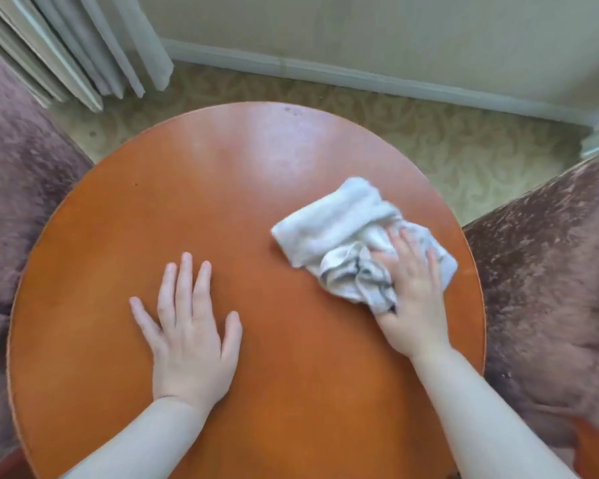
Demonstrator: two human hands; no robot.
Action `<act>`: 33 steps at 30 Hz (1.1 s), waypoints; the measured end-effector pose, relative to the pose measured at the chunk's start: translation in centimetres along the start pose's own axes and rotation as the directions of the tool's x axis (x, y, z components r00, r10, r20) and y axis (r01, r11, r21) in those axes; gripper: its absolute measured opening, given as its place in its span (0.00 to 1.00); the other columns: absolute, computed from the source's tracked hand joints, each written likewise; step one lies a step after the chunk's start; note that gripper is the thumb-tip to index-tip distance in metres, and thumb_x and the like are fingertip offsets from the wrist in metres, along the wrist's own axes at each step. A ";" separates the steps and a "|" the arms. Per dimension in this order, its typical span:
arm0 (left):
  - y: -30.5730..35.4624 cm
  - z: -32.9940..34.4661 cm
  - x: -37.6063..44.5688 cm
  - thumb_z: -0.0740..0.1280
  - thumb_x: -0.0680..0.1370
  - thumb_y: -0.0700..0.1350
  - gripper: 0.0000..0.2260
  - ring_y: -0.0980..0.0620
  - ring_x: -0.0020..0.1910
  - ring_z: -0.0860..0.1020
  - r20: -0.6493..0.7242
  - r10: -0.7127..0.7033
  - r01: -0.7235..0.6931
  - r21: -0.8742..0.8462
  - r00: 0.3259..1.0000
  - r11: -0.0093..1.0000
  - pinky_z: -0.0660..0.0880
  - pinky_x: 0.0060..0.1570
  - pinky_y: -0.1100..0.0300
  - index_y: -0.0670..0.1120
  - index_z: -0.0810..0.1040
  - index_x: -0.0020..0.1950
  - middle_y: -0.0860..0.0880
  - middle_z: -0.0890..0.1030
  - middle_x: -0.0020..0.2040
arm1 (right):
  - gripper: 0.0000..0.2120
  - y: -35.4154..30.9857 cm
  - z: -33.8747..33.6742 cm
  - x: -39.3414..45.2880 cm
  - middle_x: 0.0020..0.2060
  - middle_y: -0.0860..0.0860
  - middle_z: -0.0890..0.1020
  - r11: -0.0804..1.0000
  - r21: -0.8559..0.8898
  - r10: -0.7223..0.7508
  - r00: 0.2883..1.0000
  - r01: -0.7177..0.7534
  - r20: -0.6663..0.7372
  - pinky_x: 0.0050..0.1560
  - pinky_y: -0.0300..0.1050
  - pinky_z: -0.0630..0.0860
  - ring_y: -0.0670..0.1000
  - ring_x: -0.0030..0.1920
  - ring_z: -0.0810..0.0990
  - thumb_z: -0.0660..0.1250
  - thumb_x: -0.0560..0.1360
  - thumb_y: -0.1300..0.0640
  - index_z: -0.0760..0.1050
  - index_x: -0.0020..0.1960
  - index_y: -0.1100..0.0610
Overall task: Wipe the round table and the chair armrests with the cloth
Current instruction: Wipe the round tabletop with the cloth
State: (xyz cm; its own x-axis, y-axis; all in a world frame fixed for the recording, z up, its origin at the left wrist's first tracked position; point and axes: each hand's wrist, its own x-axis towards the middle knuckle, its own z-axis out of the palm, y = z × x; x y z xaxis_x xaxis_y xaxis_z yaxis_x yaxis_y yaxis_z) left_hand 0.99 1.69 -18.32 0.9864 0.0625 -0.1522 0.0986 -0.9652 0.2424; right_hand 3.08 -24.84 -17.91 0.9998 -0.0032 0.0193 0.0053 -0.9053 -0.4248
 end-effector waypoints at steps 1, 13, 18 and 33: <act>0.0 0.0 0.0 0.51 0.76 0.55 0.29 0.46 0.77 0.48 0.009 0.014 -0.014 0.007 1.000 1.000 0.46 0.70 0.32 0.46 0.56 0.76 0.44 0.55 0.78 | 0.23 0.1 -0.1 1.7 0.76 0.52 0.61 0.950 -0.005 0.307 0.937 -0.312 -0.166 0.75 0.61 0.47 0.53 0.77 0.53 0.61 0.74 0.48 0.68 0.68 0.51; -0.8 0.7 -0.6 0.54 0.76 0.50 0.22 0.47 0.75 0.57 -0.148 0.077 -0.105 -0.192 0.986 0.976 0.40 0.70 0.34 0.47 0.68 0.69 0.48 0.68 0.73 | 0.24 -0.1 0.2 -10.1 0.74 0.54 0.65 0.986 -0.165 -0.013 0.999 0.020 0.044 0.72 0.66 0.55 0.55 0.76 0.59 0.69 0.70 0.54 0.72 0.65 0.51; -0.1 1.2 0.1 0.53 0.78 0.52 0.24 0.48 0.76 0.53 -0.096 0.155 -0.162 -0.067 0.983 0.984 0.40 0.69 0.32 0.50 0.63 0.73 0.50 0.61 0.76 | 0.34 -6.6 3.1 -4.2 0.78 0.54 0.54 0.534 0.088 0.813 0.482 -0.841 -0.325 0.75 0.60 0.42 0.53 0.78 0.48 0.67 0.73 0.48 0.57 0.76 0.47; -1.1 1.3 -0.1 0.52 0.77 0.52 0.24 0.48 0.75 0.54 -0.102 0.169 -0.178 -0.088 0.980 0.980 0.41 0.71 0.34 0.50 0.63 0.73 0.49 0.61 0.76 | 0.36 -6.0 2.5 -3.7 0.78 0.56 0.47 0.704 -0.093 0.673 0.703 -0.704 -0.229 0.67 0.76 0.46 0.60 0.77 0.41 0.65 0.65 0.32 0.60 0.71 0.35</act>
State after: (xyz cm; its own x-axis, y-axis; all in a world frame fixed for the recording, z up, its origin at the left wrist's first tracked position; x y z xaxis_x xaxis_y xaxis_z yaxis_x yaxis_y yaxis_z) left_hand 0.67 2.38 -19.81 0.9970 -0.0761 -0.0103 -0.0678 -0.9347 0.3490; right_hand -0.59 -18.33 -17.64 0.7021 -0.7092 -0.0648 -0.7022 -0.6742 -0.2288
